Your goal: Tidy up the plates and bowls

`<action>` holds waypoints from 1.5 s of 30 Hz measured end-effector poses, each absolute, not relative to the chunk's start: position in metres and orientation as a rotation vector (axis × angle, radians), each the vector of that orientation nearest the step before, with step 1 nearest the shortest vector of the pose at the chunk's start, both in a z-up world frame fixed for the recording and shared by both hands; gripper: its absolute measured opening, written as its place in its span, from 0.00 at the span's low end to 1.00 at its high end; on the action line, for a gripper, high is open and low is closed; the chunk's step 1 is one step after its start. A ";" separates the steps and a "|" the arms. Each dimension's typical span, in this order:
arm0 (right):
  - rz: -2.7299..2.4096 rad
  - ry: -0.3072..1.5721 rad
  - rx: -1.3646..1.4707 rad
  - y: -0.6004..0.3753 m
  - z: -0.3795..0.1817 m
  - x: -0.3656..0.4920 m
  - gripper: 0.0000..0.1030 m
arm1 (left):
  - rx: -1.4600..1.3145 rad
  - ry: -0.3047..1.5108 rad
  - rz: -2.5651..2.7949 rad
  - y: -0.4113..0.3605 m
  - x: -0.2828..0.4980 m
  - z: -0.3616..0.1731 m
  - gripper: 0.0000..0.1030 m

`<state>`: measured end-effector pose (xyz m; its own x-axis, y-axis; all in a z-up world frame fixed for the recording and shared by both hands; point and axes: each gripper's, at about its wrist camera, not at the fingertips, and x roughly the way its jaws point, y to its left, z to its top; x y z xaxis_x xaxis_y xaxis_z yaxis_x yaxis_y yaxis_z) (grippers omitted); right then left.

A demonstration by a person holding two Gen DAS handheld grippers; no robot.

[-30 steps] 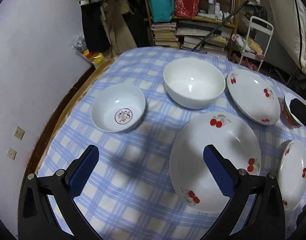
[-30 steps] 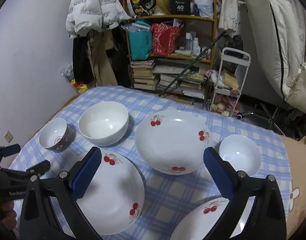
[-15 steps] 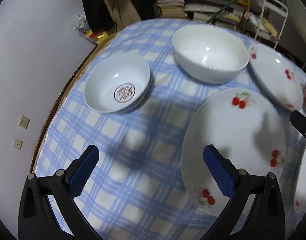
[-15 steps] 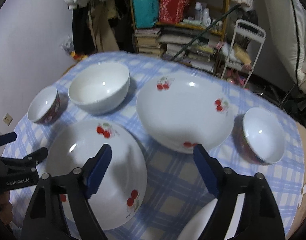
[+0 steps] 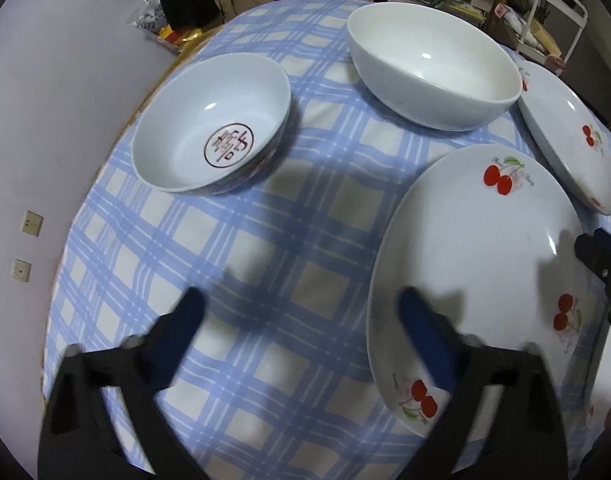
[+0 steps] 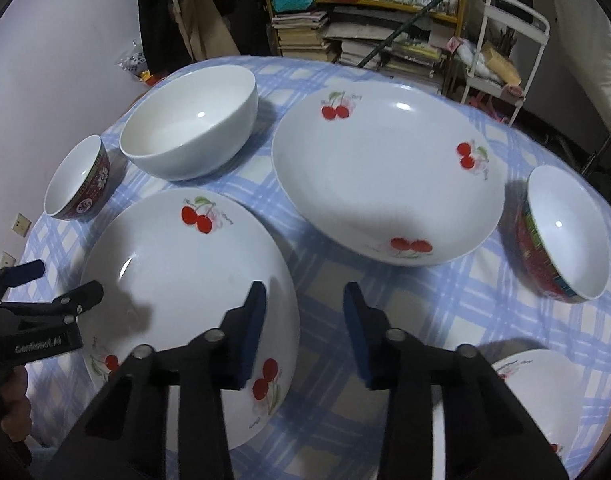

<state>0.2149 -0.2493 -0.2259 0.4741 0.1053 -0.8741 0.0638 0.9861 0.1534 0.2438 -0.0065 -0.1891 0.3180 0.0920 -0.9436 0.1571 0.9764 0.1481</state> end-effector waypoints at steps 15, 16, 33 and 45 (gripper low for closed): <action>0.068 1.147 0.230 -0.248 -0.233 0.216 0.09 | 0.156 1.270 -0.257 -0.021 0.240 -0.194 0.16; 0.070 1.151 0.230 -0.249 -0.235 0.216 0.09 | 0.154 1.268 -0.257 -0.021 0.239 -0.194 0.16; 0.086 1.151 0.217 -0.238 -0.225 0.193 0.09 | 0.168 1.229 -0.240 -0.010 0.213 -0.172 0.14; 0.067 1.139 0.188 -0.231 -0.210 0.159 0.09 | 0.164 1.230 -0.254 -0.005 0.180 -0.159 0.14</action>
